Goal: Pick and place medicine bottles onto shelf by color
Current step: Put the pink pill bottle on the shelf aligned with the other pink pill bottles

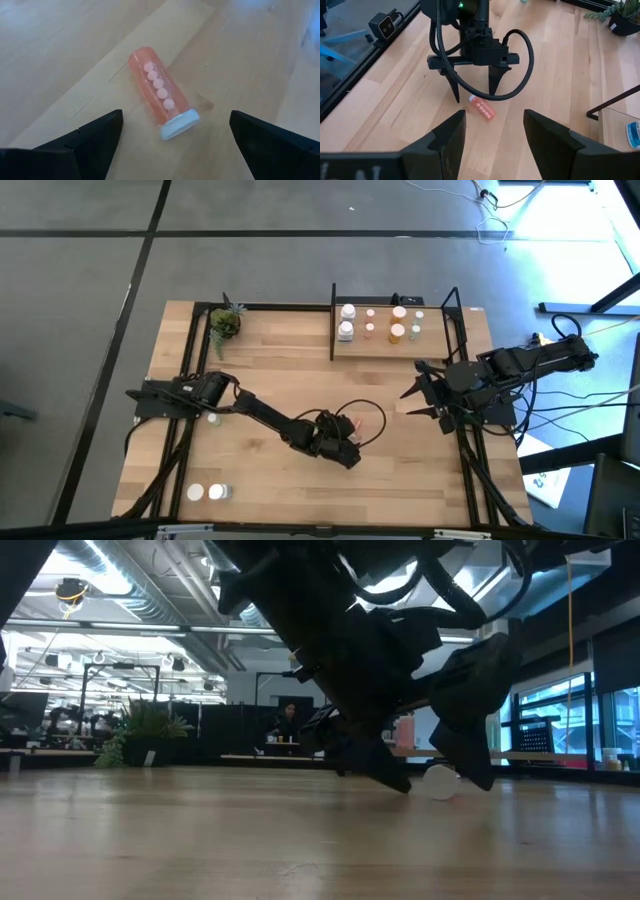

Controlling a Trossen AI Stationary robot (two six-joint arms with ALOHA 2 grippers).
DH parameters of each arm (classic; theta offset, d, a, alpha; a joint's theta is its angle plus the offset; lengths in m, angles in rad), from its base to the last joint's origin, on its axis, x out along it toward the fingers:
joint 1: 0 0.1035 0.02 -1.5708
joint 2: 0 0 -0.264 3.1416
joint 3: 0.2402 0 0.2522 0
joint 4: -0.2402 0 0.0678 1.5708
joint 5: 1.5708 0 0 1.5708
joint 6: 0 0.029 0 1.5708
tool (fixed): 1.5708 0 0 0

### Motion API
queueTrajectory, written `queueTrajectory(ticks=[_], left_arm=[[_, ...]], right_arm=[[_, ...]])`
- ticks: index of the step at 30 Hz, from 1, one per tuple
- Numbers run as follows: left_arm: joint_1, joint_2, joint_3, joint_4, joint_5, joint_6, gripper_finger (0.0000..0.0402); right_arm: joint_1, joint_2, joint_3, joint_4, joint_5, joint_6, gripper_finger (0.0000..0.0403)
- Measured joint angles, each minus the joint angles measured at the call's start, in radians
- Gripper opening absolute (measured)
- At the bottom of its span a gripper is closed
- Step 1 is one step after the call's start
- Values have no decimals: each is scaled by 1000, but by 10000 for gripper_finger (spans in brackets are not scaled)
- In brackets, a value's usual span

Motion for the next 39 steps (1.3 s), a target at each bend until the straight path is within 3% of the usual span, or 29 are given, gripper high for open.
queueTrajectory(ticks=[10,39], left_arm=[[10,0,0,-7,-1,-3,345],[10,0,0,-35,-5,-61,209]], right_arm=[[0,0,0,1,0,-1,202],[0,0,0,2,0,0,202]])
